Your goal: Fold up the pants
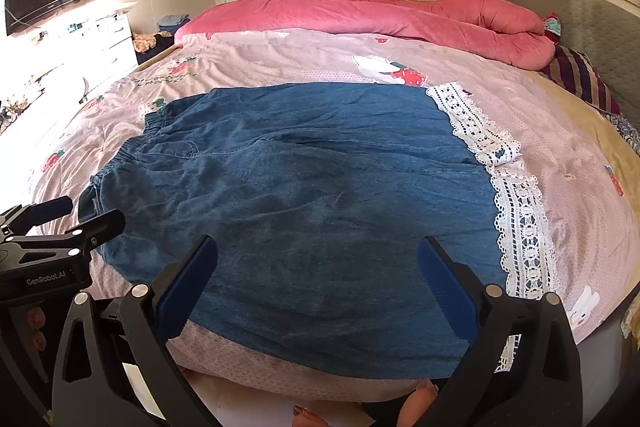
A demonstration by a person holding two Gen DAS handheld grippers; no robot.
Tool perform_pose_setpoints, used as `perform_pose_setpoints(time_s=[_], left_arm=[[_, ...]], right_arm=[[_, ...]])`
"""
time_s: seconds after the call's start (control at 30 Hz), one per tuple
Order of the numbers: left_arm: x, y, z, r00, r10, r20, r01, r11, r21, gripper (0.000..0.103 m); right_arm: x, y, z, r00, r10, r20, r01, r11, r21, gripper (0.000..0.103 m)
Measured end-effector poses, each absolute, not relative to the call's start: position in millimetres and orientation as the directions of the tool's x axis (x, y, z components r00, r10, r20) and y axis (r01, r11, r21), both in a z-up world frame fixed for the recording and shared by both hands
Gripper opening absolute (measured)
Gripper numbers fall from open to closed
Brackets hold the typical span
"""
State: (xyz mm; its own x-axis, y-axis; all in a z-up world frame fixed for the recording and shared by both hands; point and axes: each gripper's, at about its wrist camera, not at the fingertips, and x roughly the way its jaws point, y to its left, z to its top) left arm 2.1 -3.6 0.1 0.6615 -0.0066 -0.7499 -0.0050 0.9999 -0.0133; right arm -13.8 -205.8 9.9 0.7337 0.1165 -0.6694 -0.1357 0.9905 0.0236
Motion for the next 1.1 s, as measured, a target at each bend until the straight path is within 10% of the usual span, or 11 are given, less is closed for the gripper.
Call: perform_pose_setpoints(time_s=[1.1], left_arm=[[4, -1, -4, 0.662, -0.002, -0.75, 0.001, 1.0, -0.002, 0.094]], right_arm=[[-3, -207, 4, 0.719, 0.128, -0.683, -0.147, 0.989, 0.03, 0.099]])
